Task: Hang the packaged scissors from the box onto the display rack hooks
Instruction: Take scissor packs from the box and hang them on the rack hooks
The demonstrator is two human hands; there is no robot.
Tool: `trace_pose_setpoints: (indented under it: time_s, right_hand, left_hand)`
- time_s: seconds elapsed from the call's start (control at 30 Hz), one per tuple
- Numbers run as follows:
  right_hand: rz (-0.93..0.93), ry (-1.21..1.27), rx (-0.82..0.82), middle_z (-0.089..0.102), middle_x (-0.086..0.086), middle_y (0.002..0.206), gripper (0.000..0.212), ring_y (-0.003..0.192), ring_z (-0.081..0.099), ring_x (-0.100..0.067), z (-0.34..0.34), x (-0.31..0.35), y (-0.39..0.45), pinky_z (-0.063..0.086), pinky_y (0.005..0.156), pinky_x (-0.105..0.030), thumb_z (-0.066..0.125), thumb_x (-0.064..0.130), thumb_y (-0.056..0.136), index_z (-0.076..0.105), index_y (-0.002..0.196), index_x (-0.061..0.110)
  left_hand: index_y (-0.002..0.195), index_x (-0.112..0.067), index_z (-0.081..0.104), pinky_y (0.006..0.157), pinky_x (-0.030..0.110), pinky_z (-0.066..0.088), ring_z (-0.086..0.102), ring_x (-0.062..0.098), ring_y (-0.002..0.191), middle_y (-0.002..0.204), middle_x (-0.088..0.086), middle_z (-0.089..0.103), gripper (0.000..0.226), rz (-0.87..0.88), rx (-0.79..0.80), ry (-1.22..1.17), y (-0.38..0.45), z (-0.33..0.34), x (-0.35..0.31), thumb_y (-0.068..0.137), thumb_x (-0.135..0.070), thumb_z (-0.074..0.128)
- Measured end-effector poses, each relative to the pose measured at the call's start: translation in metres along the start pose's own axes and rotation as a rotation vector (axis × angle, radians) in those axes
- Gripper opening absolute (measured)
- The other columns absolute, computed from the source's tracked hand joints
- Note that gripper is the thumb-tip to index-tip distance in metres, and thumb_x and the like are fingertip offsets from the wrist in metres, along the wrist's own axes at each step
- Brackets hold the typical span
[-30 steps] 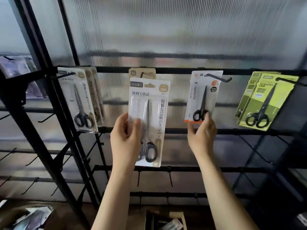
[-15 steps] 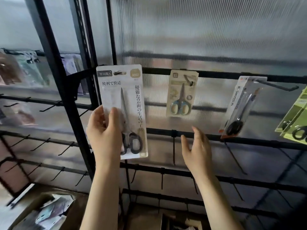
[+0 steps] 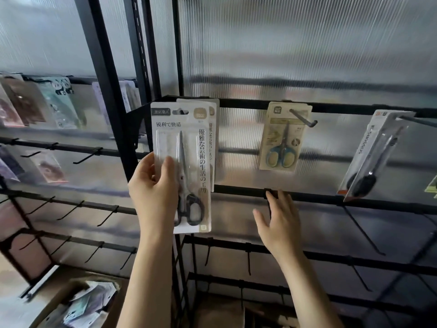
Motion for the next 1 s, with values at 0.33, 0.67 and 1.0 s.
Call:
trace_pose_setpoints:
  time_s: [0.33,0.67,1.0]
  right_hand:
    - [0.12,-0.045,0.133,0.013,-0.005,0.159,0.061,0.147,0.005,-0.023,0.018,-0.006,-0.011,0.012,0.119,-0.045,0.043,0.046,0.095,0.025,0.149,0.023]
    - [0.213,-0.099,0.22,0.003,-0.005,0.16,0.064,0.147,-0.001,-0.025,0.027,-0.02,-0.019,0.006,0.117,-0.042,0.038,0.049,0.096,0.017,0.151,0.025]
    - [0.276,-0.091,0.285,0.0,-0.005,0.16,0.063,0.147,-0.005,-0.025,0.018,-0.033,-0.031,0.007,0.118,-0.044,0.038,0.048,0.097,0.014,0.151,0.024]
  left_hand:
    - [0.069,-0.004,0.045,0.047,0.026,0.03,0.033,0.017,0.054,0.061,0.008,0.037,0.027,0.02,0.065,0.015,0.015,-0.002,0.009,0.09,-0.018,0.055]
    - [0.061,-0.015,0.045,0.043,0.016,0.032,0.035,0.004,0.045,0.053,-0.003,0.041,0.03,-0.012,0.088,0.042,0.032,0.015,0.026,0.09,-0.017,0.053]
    - [0.06,-0.017,0.047,0.043,0.01,0.025,0.033,-0.001,0.04,0.054,-0.005,0.04,0.031,-0.033,0.088,0.113,0.047,0.031,0.038,0.09,-0.015,0.052]
Point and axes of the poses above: each hand's wrist, its own y-axis towards the middle knuckle, its own z-axis out of the palm, x = y × z, the point moved 7 cm from there along y, towards the middle knuckle
